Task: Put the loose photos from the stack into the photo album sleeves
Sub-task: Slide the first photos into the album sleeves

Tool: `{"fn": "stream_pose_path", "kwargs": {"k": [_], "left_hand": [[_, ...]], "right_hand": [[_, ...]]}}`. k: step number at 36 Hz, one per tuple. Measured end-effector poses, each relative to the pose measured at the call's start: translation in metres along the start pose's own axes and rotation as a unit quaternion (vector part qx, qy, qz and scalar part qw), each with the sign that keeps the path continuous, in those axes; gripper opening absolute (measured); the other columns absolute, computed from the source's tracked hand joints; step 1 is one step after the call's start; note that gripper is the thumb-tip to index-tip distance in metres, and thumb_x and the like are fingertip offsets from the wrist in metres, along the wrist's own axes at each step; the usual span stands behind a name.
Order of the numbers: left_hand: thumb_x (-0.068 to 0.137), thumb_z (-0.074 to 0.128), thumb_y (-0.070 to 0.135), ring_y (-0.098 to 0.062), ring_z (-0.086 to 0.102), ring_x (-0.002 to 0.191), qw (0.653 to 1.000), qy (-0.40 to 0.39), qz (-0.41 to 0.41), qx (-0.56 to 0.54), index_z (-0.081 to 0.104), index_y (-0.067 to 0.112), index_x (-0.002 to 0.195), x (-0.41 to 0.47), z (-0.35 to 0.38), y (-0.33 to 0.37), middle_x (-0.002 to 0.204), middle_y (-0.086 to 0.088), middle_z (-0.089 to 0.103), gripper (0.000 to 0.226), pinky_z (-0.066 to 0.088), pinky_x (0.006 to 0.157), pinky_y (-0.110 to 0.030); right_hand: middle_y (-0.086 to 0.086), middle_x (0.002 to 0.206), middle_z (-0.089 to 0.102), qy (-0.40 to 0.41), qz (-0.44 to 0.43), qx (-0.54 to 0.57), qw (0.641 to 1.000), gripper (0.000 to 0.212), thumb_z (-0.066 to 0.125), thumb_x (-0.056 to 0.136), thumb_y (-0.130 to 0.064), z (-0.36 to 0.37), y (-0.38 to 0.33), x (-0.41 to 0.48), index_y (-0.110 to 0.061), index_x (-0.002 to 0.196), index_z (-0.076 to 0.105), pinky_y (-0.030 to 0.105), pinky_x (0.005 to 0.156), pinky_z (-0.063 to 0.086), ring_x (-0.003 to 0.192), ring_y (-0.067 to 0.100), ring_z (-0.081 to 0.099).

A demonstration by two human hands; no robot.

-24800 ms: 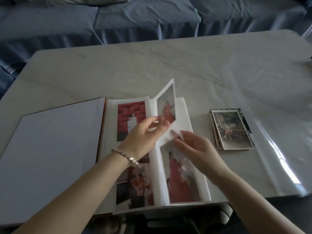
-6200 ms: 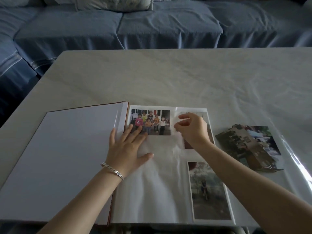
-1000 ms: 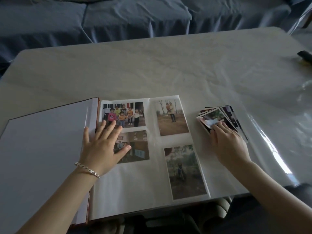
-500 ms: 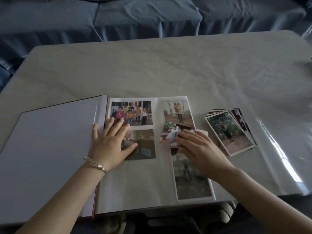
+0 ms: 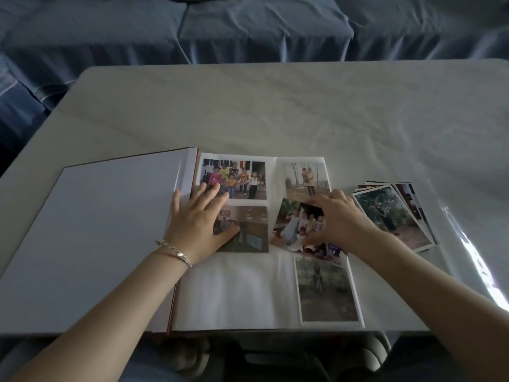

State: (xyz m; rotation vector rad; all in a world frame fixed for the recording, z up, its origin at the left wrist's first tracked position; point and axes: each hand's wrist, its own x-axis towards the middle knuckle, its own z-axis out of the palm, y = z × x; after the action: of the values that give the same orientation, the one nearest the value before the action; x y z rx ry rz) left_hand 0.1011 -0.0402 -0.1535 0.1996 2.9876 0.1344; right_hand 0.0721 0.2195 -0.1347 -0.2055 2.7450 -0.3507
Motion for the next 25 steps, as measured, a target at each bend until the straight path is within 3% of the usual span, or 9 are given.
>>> {"fn": "stream_pose_path", "kwargs": {"k": [3, 5, 7, 10, 12, 15, 19, 25], "left_hand": [[0.087, 0.044, 0.059, -0.013, -0.002, 0.145, 0.999, 0.010, 0.023, -0.022, 0.026, 0.030, 0.146, -0.003, -0.002, -0.004, 0.158, 0.004, 0.002, 0.068, -0.007, 0.114, -0.046], [0.088, 0.043, 0.059, -0.013, -0.006, 0.145, 0.999, 0.003, 0.038, -0.017, 0.030, 0.031, 0.144, -0.006, -0.002, -0.008, 0.158, 0.004, -0.001, 0.064, -0.011, 0.113, -0.043], [0.088, 0.041, 0.060, -0.013, -0.008, 0.144, 0.999, -0.005, 0.040, -0.004, 0.030, 0.034, 0.143, -0.010, 0.000, -0.013, 0.158, 0.005, -0.003, 0.063, -0.014, 0.112, -0.043], [0.086, 0.038, 0.066, -0.009, -0.009, 0.144, 0.999, -0.016, 0.027, -0.009, 0.028, 0.037, 0.143, -0.017, 0.002, -0.018, 0.158, 0.008, -0.002, 0.066, -0.013, 0.111, -0.042], [0.078, 0.021, 0.075, -0.004, -0.012, 0.142, 1.000, -0.018, 0.019, -0.003, 0.024, 0.039, 0.144, -0.021, 0.002, -0.020, 0.157, 0.011, -0.001, 0.075, -0.014, 0.111, -0.041], [0.068, 0.000, 0.073, 0.004, -0.017, 0.135, 1.000, -0.004, 0.019, 0.008, 0.020, 0.040, 0.145, -0.026, 0.004, -0.019, 0.157, 0.013, 0.000, 0.087, -0.014, 0.111, -0.039], [0.068, 0.003, 0.071, 0.007, -0.014, 0.134, 1.000, 0.008, 0.010, -0.007, 0.025, 0.040, 0.144, -0.027, 0.004, -0.016, 0.157, 0.013, 0.005, 0.085, -0.013, 0.111, -0.038], [0.076, 0.018, 0.067, -0.002, -0.006, 0.142, 1.000, -0.001, 0.001, -0.005, 0.025, 0.040, 0.144, -0.026, 0.004, -0.015, 0.157, 0.013, 0.005, 0.074, -0.012, 0.112, -0.039]], "right_hand": [[0.004, 0.111, 0.054, 0.064, -0.034, 0.077, 0.994, 0.051, 0.076, 0.076, -0.027, -0.003, 0.005, -0.005, -0.019, 0.123, 0.060, 0.023, 0.077, 0.036, 0.095, 0.019, 0.051], [0.001, 0.094, 0.064, 0.088, -0.031, 0.097, 0.991, 0.025, 0.069, 0.082, -0.019, -0.005, 0.010, -0.012, -0.016, 0.108, 0.068, 0.025, 0.065, 0.040, 0.077, 0.017, 0.056], [-0.001, 0.077, 0.066, 0.089, -0.015, 0.103, 0.991, 0.013, 0.064, 0.087, -0.018, -0.008, 0.016, -0.020, -0.014, 0.098, 0.069, 0.029, 0.058, 0.045, 0.065, 0.015, 0.059], [-0.005, 0.070, 0.064, 0.085, -0.016, 0.078, 0.993, 0.011, 0.062, 0.088, -0.020, -0.018, 0.023, -0.032, -0.018, 0.097, 0.068, 0.027, 0.053, 0.043, 0.061, 0.009, 0.057], [-0.005, 0.072, 0.067, 0.080, -0.032, 0.069, 0.994, 0.013, 0.063, 0.087, -0.020, -0.025, 0.024, -0.040, -0.020, 0.099, 0.070, 0.027, 0.055, 0.046, 0.062, 0.008, 0.059], [-0.005, 0.076, 0.069, 0.060, -0.046, 0.057, 0.996, 0.016, 0.063, 0.087, -0.022, -0.032, 0.022, -0.049, -0.020, 0.101, 0.070, 0.026, 0.058, 0.049, 0.064, 0.007, 0.061], [-0.007, 0.077, 0.068, 0.027, -0.070, 0.038, 0.996, 0.017, 0.062, 0.088, -0.023, -0.028, 0.017, -0.053, -0.023, 0.103, 0.070, 0.012, 0.053, 0.043, 0.063, 0.005, 0.060], [-0.004, 0.082, 0.070, -0.029, -0.090, 0.060, 0.994, 0.015, 0.057, 0.090, -0.023, -0.011, 0.005, -0.053, -0.017, 0.094, 0.070, 0.026, 0.064, 0.051, 0.072, 0.009, 0.063]]}}
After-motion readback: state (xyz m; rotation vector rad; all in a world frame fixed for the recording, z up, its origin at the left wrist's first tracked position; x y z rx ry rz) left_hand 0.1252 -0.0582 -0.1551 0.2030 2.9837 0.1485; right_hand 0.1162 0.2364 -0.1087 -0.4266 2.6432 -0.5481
